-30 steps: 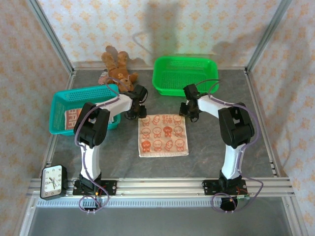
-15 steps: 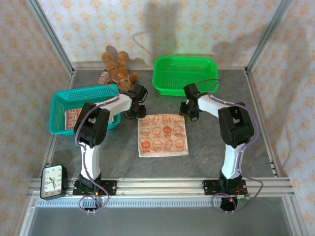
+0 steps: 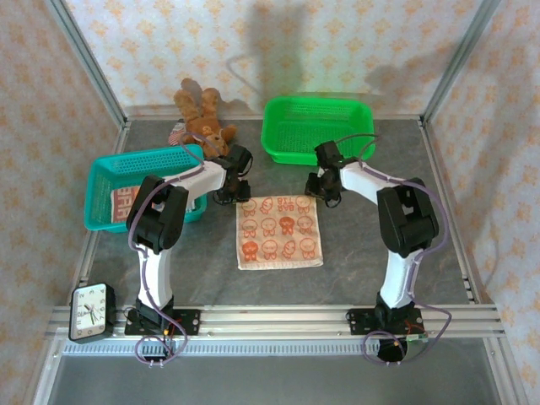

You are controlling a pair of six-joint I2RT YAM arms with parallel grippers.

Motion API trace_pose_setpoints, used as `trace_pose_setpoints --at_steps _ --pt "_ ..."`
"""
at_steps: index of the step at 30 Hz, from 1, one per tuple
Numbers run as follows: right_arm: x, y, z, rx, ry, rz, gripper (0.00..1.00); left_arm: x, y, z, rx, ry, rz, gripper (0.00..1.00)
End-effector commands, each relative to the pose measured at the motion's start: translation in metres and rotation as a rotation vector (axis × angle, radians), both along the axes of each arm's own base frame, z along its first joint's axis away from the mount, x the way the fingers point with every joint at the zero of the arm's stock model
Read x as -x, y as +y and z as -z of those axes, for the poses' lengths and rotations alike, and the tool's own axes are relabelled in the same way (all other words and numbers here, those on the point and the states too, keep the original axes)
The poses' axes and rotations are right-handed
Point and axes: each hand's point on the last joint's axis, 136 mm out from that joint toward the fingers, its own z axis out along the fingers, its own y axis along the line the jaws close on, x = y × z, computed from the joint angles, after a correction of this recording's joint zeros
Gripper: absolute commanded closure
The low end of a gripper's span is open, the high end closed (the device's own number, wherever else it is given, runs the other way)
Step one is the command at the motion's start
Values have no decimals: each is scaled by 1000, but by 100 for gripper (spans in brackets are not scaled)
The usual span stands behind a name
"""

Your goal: Fold and stack the towels

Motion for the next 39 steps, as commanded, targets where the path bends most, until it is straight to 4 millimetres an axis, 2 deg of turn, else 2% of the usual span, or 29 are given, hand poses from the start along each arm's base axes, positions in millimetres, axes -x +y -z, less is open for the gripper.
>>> trace_pose_setpoints --at_steps 1,7,11,14,17,19,27,30,33,39 --pt "7 1 16 31 45 -26 69 2 -7 12 23 28 11 73" --pt "6 -7 25 80 53 -15 74 1 -8 13 30 28 10 74" --pt "5 -3 26 63 52 -22 86 1 -9 13 32 29 8 77" --pt "3 -3 23 63 41 -21 100 0 -11 12 42 27 9 84" --pt "0 -3 14 58 16 -16 100 -1 -13 6 51 19 11 91" --pt "-4 -1 2 42 -16 -13 100 -3 -12 -2 48 7 14 100" --pt "-15 -4 -50 13 -163 3 100 -11 -5 -45 15 -84 37 100" --pt "-11 -3 -62 -16 -196 1 100 -10 -4 -63 24 -133 50 100" --pt "-2 -1 -69 -49 -214 -2 100 -5 -1 -72 35 -175 56 100" --pt "24 -5 -68 -63 -235 -1 100 16 -9 -82 110 -266 72 100"
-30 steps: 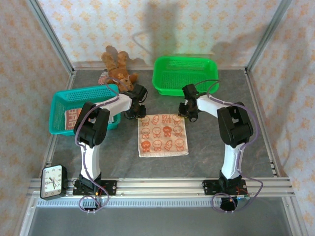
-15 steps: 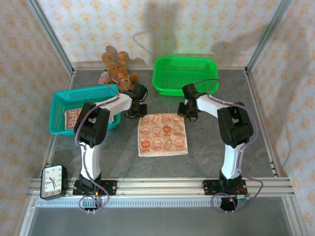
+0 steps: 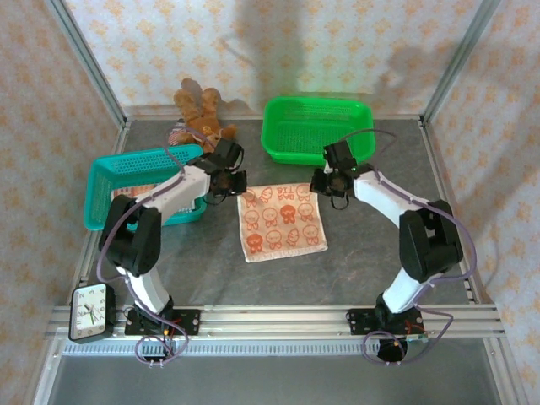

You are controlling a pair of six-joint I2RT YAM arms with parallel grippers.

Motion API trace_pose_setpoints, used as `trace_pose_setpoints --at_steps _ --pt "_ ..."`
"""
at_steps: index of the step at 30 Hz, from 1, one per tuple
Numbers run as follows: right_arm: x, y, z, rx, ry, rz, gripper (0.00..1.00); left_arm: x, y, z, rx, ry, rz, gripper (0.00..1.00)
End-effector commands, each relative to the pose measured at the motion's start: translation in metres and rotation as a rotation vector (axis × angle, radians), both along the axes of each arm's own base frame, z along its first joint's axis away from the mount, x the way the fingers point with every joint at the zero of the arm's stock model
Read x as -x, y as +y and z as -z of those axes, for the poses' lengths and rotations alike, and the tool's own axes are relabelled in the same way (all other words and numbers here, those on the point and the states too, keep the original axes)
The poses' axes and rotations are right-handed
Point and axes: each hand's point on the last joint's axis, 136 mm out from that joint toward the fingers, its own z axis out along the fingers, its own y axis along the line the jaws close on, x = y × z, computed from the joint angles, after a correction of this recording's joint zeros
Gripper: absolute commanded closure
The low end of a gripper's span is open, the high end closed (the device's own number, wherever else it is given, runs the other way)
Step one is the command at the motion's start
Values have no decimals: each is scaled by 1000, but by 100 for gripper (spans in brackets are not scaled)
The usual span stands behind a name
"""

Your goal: Fold and stack the towels

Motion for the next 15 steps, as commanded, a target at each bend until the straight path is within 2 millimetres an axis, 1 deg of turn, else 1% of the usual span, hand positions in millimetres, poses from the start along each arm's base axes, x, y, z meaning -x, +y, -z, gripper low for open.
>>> trace_pose_setpoints --at_steps 1,6,12,15 --pt "15 1 -5 -18 -31 0 100 10 -8 -4 15 -66 31 100" --pt "43 -2 3 7 -45 -5 100 39 -18 0 20 -105 57 100" --pt "74 -15 22 30 -34 20 100 77 -23 17 15 -121 70 100" --pt "87 -18 30 29 -23 18 100 94 -25 26 29 -123 74 100"
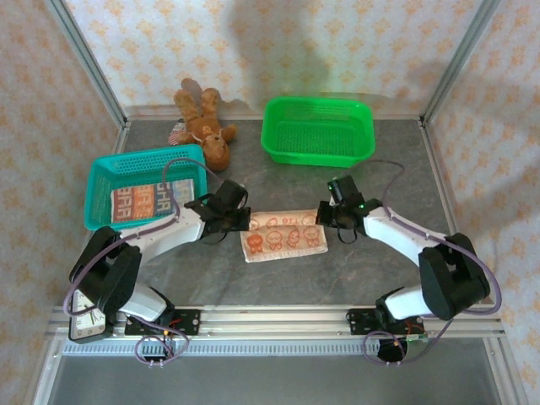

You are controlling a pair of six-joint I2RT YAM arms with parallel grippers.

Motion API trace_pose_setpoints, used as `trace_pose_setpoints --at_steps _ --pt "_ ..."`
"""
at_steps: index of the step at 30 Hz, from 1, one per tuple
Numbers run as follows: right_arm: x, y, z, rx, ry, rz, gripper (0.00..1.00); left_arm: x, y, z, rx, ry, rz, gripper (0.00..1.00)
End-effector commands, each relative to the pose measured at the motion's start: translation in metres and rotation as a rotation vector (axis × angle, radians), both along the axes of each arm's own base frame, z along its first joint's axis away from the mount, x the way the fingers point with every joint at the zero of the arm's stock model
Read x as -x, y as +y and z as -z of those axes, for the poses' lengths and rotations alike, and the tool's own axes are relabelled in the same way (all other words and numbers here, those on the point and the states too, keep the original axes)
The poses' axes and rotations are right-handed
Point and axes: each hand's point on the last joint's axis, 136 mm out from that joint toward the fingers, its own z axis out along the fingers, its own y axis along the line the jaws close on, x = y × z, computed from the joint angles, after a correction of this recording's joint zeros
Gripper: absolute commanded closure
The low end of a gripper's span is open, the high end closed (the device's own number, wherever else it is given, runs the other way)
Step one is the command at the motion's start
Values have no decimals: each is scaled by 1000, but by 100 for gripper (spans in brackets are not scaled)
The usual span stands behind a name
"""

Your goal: Fold and stack the towels

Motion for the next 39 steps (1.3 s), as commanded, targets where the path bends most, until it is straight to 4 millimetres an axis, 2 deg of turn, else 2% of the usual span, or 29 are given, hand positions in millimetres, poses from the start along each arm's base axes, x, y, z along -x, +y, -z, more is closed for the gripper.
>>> trace_pose_setpoints --at_steps 1,2,4,5,7,8,14,22,29,35,37,39 --pt "3 -6 -1 13 -34 35 98 4 0 -1 30 -58 -55 100" --pt "7 -8 1 19 -29 35 91 8 -1 1 35 -56 -51 97" --pt "11 -10 1 23 -20 44 68 16 -5 4 47 -45 -43 65" --pt "13 -11 1 23 -15 45 61 20 -8 4 53 -39 -38 52" --pt "17 -12 -4 14 -12 55 57 27 -11 1 52 -29 -33 36" --pt "18 -12 -7 10 -10 62 57 29 -12 -1 54 -26 -36 36" --pt "22 -14 -14 22 25 73 60 37 -4 -9 63 13 -104 38" --pt "28 -8 11 26 142 63 68 40 -6 17 37 108 -144 58" --pt "34 0 27 18 203 39 70 40 -3 34 -4 136 -155 60" --pt "36 2 37 30 235 31 71 40 -3 38 -6 140 -156 65" --pt "35 4 38 28 238 27 76 39 -4 39 -6 141 -154 70" --pt "36 4 35 23 234 28 86 39 -5 39 -1 143 -156 83"
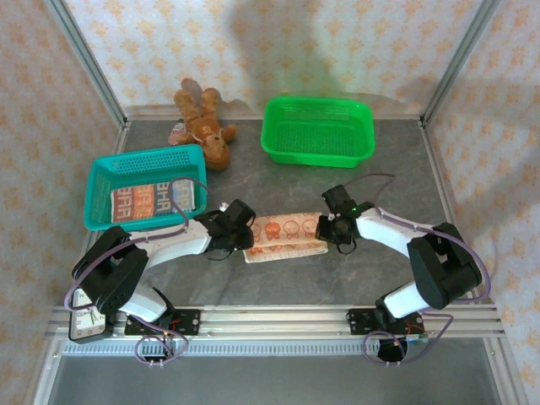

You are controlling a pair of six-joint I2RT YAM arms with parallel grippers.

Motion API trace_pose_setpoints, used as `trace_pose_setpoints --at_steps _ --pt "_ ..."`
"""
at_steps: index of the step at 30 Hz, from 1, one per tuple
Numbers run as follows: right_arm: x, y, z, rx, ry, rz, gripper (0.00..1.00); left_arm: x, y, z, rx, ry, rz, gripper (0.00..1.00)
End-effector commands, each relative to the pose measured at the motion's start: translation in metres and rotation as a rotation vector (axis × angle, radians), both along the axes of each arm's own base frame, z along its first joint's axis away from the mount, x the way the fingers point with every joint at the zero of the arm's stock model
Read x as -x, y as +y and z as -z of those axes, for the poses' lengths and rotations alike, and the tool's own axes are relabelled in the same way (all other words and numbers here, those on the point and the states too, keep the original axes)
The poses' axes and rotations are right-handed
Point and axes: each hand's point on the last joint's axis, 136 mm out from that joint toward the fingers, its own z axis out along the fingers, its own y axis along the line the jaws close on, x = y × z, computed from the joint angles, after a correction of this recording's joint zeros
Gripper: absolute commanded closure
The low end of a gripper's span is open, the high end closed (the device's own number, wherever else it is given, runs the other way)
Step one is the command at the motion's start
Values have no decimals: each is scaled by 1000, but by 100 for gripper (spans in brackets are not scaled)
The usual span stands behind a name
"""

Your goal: Fold and stack the towels

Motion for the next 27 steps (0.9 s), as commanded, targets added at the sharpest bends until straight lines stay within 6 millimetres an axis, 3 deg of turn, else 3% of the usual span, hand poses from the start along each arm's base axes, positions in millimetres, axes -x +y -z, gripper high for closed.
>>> trace_pose_setpoints --at_steps 1,5,18,22,27 --pt "-5 5 -10 -10 -16 -5 89 -3 2 0 -15 -6 -20 89" --pt "-6 1 -23 6 -41 -1 100 -4 4 -15 3 -32 -37 100" --pt "2 -7 -57 -3 -95 22 100 20 1 -50 90 -14 -86 100" --pt "9 -12 -56 4 -83 27 100 30 -6 -50 108 -5 -85 100" --pt "17 -14 -45 10 -52 25 100 44 -14 -34 129 26 -90 100"
